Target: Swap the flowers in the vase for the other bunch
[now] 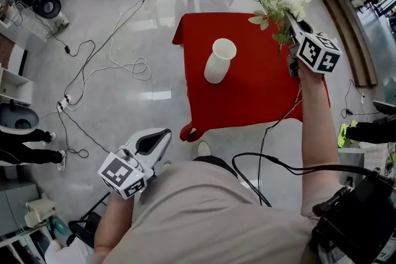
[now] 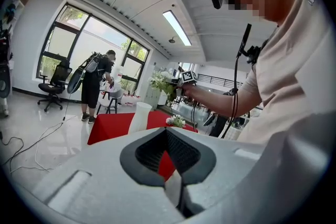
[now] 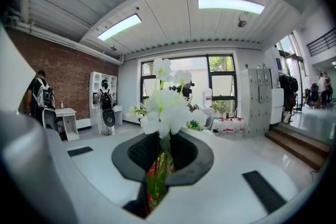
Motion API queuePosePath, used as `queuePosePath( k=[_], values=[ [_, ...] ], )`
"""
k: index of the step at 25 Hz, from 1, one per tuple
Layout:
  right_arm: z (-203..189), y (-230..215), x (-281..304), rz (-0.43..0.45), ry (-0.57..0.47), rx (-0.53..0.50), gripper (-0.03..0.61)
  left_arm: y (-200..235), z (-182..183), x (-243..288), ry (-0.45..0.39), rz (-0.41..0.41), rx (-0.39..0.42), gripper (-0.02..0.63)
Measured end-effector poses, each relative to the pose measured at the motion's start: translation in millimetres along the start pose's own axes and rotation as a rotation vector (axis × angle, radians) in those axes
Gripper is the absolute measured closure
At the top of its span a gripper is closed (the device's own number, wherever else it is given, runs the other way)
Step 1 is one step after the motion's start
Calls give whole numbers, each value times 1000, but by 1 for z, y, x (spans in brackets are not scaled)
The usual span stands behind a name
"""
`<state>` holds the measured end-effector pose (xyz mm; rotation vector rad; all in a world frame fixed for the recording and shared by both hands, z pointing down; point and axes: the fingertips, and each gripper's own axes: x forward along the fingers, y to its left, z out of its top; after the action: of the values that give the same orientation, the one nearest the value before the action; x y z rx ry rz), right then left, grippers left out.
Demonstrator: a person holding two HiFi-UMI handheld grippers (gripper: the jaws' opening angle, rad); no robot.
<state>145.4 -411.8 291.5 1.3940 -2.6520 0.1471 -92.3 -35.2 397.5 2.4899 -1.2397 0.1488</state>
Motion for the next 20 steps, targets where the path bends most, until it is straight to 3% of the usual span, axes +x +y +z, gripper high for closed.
queuePosePath(
  k=[10,20],
  values=[
    [65,52,-32,21,-174,-55,534,-7,-14,-31,-27,2,3,607],
    [108,93,-18,52,-283,-54,535,2,-17,-48,-47,26,-16,607]
  ],
)
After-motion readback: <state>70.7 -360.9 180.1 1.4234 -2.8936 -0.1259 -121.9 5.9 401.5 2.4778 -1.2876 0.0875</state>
